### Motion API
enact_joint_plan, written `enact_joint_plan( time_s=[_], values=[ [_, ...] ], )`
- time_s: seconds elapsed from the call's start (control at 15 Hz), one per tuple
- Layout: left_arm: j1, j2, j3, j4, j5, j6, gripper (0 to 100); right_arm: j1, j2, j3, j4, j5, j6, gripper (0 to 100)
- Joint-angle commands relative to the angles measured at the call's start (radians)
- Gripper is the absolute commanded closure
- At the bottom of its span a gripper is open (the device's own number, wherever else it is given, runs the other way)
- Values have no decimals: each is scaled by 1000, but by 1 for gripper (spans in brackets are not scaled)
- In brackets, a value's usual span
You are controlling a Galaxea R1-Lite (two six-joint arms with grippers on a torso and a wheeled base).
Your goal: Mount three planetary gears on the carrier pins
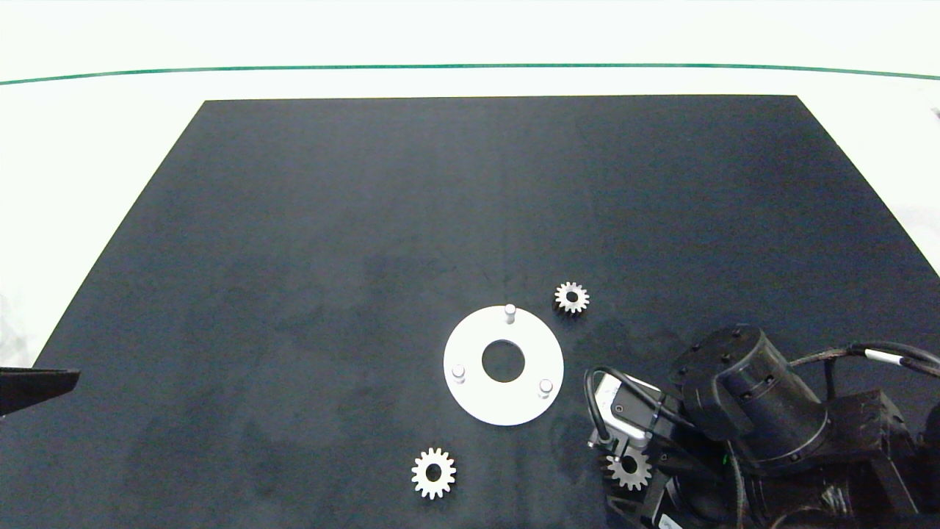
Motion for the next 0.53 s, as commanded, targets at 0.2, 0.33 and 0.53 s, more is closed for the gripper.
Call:
enact_joint_plan(
  time_s=[0.2, 0.33, 0.53],
  values=[
    [-1, -6, 0, 5, 1, 1, 0, 2, 9, -1, -4, -1, -3, 37],
    [-8, -9, 0, 5, 1, 1, 0, 2, 13, -1, -12, -1, -3, 40],
    [-17, -12, 2, 5, 1, 1, 0, 5, 18, -1, -26, -1, -3, 46]
  ],
)
